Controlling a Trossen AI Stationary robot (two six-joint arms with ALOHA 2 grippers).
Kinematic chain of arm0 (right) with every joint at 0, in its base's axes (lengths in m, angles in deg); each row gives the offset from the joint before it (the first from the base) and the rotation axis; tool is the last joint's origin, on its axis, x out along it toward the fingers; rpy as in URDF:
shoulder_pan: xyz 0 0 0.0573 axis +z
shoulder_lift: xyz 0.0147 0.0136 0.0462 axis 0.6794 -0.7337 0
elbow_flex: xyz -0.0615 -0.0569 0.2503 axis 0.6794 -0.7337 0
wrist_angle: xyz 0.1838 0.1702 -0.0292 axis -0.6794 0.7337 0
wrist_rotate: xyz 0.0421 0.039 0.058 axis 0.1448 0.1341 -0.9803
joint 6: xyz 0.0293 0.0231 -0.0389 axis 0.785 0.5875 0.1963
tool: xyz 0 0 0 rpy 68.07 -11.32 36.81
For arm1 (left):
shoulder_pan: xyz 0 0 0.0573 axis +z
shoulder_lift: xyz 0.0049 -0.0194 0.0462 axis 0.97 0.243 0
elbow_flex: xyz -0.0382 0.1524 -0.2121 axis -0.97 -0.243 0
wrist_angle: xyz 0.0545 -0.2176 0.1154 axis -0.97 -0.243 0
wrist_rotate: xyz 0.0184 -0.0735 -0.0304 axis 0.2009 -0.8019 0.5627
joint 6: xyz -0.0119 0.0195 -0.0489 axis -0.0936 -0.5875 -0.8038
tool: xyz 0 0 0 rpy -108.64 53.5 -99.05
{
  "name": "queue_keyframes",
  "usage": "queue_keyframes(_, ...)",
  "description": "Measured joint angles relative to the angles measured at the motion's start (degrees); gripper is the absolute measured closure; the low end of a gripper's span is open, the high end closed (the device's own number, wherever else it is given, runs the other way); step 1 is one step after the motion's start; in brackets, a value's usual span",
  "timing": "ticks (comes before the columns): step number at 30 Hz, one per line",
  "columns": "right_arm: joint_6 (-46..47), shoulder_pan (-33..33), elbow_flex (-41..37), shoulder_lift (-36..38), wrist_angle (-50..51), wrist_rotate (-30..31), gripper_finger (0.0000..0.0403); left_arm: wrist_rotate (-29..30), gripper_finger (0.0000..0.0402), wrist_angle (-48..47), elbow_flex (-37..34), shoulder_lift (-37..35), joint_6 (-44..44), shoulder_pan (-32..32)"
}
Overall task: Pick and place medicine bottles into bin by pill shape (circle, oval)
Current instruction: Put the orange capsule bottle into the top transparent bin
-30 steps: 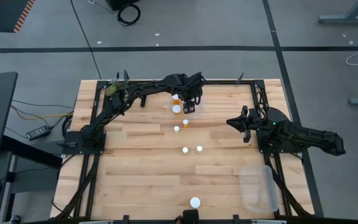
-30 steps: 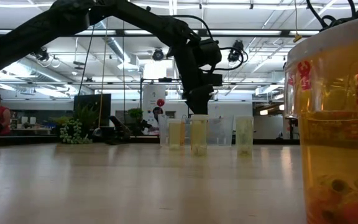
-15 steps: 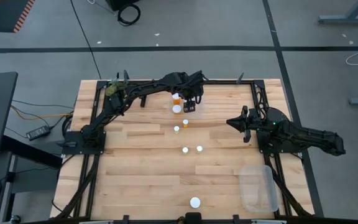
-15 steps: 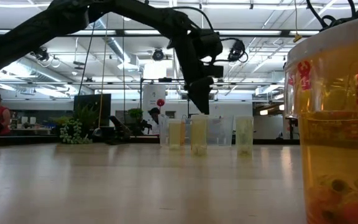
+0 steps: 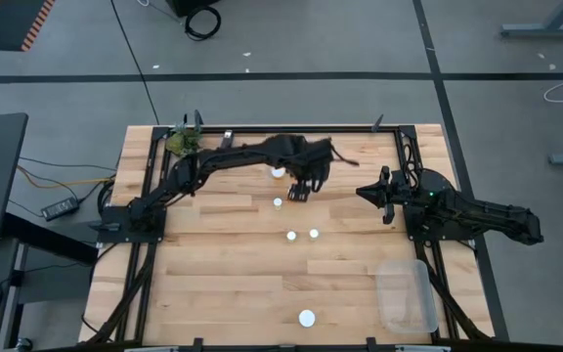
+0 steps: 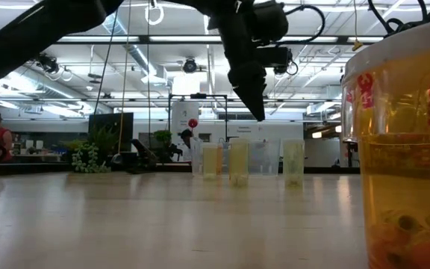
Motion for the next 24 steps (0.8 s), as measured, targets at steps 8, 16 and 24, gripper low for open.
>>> queue_keyframes(8, 0.00, 0.00, 0.00, 0.00, 0.00, 0.02, 0.0362, -1.59, 0.0115, -3.95, 0.00, 0.00, -0.57, -7.01)
queue_keyframes(16, 0.00, 0.00, 0.00, 0.00, -0.02, 0.02, 0.0362, -1.94, 0.0115, -6.05, 0.00, 0.02, -3.32, -13.76)
queue_keyframes(24, 0.00, -0.01, 0.00, 0.00, -0.01, 0.02, 0.0362, -5.07, 0.0115, -7.26, -0.02, 0.04, -6.13, -19.81)
